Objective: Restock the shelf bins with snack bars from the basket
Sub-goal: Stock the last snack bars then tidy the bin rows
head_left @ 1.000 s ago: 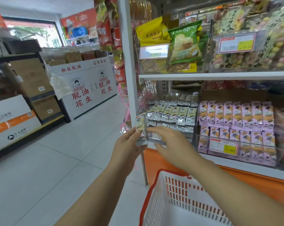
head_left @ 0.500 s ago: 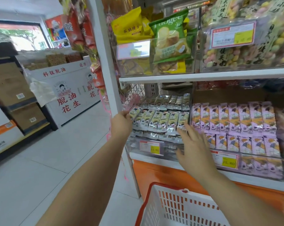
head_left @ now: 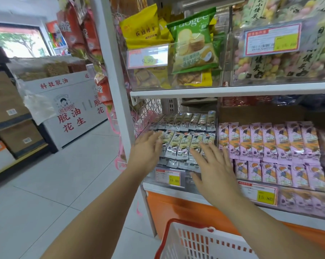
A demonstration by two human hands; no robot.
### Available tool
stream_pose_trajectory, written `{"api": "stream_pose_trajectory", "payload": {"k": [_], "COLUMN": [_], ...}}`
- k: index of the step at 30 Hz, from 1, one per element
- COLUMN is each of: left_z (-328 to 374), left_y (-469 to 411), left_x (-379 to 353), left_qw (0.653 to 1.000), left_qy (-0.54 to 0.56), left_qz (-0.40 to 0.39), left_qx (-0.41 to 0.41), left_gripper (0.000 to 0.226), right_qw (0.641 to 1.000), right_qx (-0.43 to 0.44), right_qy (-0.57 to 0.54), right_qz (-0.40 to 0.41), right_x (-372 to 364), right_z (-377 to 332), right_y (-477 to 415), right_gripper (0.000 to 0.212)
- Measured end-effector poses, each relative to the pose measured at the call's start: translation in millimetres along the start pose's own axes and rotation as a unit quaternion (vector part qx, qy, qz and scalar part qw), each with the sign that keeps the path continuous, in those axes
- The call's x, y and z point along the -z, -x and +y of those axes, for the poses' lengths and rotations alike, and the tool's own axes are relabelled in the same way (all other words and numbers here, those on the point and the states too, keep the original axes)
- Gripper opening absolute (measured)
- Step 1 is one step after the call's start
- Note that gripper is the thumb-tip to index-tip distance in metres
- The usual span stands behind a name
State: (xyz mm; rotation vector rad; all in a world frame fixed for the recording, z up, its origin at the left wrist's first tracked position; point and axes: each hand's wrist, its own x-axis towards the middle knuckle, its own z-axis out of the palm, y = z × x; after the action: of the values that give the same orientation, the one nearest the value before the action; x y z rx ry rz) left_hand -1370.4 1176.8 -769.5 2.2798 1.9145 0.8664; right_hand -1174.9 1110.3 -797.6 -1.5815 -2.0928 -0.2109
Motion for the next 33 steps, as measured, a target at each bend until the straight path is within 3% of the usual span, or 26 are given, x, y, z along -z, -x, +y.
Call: {"api": "stream_pose_trajectory", "payload": {"k": [3, 12, 16, 20, 33], "left_z": [-4, -6, -2, -2, -16], "left_y": [7, 8, -4, -5, -12], "left_x": [-8, -11, -3, -8, 2], "left_qw": [0.993, 0.993, 0.992, 0.983, 0.986], "left_qy": [-0.087, -0.107, -0.113, -0.139, -0.119], "left_qz": [-0.058, -0.005, -0.021, -0.057, -0.05], "left_qx": [-0.052, -0.058, -0.059, -0.105, -0.108], "left_gripper": [0.063, 0.075, 0.077, 0.077, 0.08], "right_qw": [1.0, 0.998, 0.995, 0.98, 0.974], "right_qx": [-0.01, -0.002, -0.005, -0.029, -0.029], "right_qy": [0.013, 0.057, 0.008, 0.054, 0.01], "right_qz": [-0.002, -0.001, -0.099, -0.189, -0.223], "right_x": [-2, 8, 22, 14, 7], "right_z": [-2, -3, -5, -9, -28], "right_y": [-4, -18, -47, -61, -72], "right_gripper": [0.062, 0.067, 0.07, 0.071, 0.082]}}
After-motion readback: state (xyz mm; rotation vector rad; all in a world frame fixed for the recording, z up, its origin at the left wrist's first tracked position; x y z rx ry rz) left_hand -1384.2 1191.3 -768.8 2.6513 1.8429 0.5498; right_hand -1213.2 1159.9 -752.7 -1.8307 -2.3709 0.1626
